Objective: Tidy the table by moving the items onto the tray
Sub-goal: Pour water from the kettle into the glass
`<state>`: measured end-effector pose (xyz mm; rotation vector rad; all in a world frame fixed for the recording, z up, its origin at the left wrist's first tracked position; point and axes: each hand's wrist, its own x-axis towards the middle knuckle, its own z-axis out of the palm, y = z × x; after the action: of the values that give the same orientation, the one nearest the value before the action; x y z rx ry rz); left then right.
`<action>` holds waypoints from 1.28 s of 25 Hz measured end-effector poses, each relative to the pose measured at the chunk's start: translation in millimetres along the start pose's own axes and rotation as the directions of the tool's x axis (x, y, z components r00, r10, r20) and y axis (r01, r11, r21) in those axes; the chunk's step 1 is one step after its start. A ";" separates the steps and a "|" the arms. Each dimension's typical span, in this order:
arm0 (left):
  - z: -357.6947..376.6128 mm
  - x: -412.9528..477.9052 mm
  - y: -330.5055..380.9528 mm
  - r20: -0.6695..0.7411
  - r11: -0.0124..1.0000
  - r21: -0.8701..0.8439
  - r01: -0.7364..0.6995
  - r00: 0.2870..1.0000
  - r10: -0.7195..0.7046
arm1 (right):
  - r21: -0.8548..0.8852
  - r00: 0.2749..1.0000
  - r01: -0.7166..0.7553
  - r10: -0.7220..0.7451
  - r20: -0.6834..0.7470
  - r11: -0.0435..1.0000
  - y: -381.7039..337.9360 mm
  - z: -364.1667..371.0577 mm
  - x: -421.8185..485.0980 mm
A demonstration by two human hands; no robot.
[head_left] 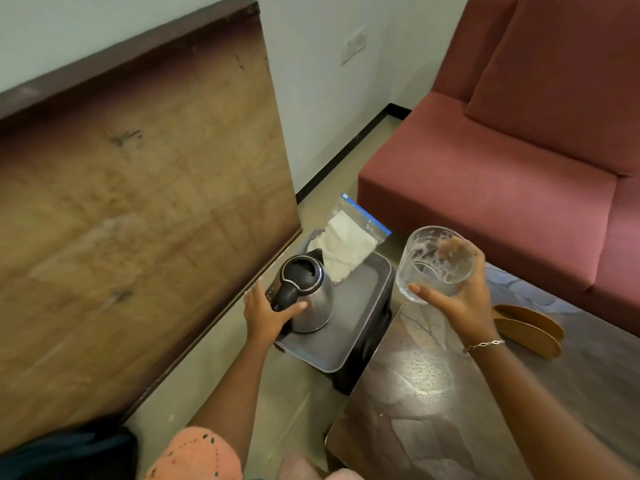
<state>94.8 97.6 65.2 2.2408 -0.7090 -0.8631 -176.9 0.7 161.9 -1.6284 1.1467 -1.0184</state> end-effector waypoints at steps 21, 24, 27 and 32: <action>21.5 10.8 -2.7 -0.022 0.907 -0.303 0.292 0.949 -0.313 | -0.024 0.997 -0.041 0.040 -0.072 0.999 0.2 -24.5 -10.1; 13.0 -3.6 8.1 -0.013 0.946 -0.235 0.224 0.972 -0.234 | -0.029 0.996 -0.034 0.031 -0.084 0.999 -4.0 -35.8 -19.8; 2.2 -29.3 33.4 -0.039 0.972 -0.219 0.088 0.994 -0.099 | -0.035 0.996 -0.028 0.025 -0.088 0.999 -7.3 -50.1 -32.4; -21.6 -70.6 92.2 -0.034 0.958 -0.207 -0.196 0.981 0.193 | -0.047 0.995 -0.041 0.037 -0.096 0.998 -8.4 -78.8 -55.8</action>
<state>42.0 91.3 170.6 1.9520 -0.7794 -0.7859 -262.2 40.6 184.8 -1.6044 1.2710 -1.0592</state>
